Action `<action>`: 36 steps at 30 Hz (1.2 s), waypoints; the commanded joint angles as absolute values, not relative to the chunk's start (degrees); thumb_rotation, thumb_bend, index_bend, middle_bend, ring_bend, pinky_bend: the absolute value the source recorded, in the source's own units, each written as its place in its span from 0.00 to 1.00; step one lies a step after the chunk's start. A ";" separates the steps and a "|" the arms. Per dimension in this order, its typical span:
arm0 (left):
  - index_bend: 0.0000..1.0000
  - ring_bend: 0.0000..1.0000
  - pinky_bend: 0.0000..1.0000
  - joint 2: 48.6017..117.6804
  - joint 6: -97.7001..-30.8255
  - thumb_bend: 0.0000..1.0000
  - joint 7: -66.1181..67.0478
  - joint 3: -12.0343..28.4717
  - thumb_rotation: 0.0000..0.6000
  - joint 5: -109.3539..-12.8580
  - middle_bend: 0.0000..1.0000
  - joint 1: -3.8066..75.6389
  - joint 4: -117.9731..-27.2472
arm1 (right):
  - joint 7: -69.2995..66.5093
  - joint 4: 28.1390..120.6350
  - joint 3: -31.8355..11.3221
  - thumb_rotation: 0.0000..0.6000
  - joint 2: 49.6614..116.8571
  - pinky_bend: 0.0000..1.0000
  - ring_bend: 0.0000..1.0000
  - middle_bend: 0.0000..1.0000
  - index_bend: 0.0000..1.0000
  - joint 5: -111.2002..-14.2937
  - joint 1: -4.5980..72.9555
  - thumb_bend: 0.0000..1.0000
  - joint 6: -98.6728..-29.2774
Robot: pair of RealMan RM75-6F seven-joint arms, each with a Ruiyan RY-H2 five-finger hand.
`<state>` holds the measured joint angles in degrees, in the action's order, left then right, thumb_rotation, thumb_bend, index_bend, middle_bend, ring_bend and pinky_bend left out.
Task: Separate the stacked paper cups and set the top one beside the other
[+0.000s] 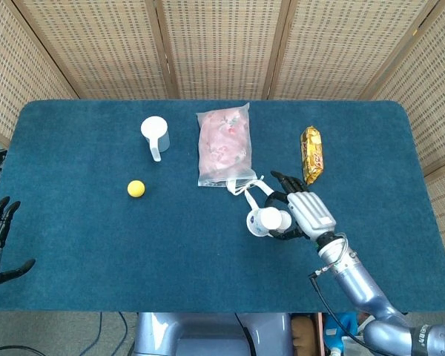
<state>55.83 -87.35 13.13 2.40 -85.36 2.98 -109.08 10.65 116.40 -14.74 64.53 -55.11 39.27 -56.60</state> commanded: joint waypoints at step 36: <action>0.00 0.00 0.00 54.37 -86.52 0.12 9.04 2.55 1.00 -84.55 0.00 3.27 -108.42 | 17.65 109.07 -3.34 1.00 63.84 0.00 0.00 0.00 0.00 -73.62 34.27 0.02 -74.37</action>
